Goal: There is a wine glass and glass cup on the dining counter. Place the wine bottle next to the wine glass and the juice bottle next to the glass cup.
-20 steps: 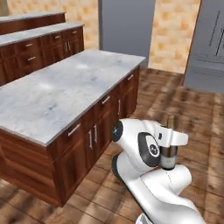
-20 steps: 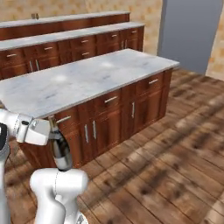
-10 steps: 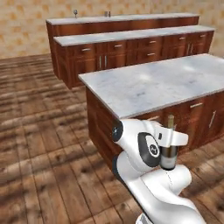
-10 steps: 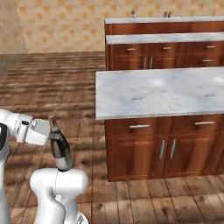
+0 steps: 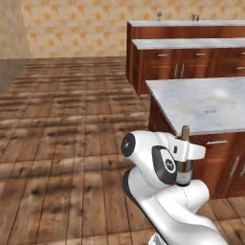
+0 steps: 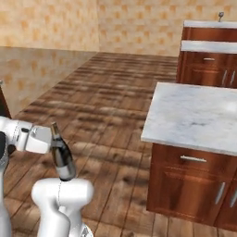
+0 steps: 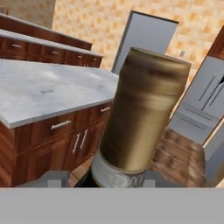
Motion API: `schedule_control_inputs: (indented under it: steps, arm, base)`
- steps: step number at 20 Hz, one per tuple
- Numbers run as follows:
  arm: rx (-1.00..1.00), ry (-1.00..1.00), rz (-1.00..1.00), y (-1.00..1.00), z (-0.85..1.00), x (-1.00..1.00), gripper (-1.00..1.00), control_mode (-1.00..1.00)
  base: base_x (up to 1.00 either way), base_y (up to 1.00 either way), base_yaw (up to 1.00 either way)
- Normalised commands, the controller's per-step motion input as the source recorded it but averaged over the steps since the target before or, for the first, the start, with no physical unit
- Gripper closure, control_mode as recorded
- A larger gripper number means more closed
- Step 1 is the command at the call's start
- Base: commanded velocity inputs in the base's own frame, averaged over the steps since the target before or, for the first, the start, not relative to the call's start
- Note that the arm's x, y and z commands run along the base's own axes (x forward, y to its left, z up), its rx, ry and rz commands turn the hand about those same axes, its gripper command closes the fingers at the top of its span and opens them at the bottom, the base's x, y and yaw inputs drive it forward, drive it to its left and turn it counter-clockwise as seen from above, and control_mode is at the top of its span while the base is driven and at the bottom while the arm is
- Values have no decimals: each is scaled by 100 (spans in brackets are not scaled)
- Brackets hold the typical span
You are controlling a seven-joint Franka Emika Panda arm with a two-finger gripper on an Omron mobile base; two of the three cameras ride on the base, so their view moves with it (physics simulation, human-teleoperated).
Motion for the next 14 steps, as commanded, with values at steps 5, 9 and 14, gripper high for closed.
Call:
schedule_control_inputs:
  steps: [5,9,14]
  arm:
    - [0,0,0,0,0,0,100,100]
    - [0,0,0,0,0,0,100,100]
    - [0,0,0,0,0,0,100,100]
  base:
    - [91,1,5]
    - [92,0,1]
    - [88,10,1]
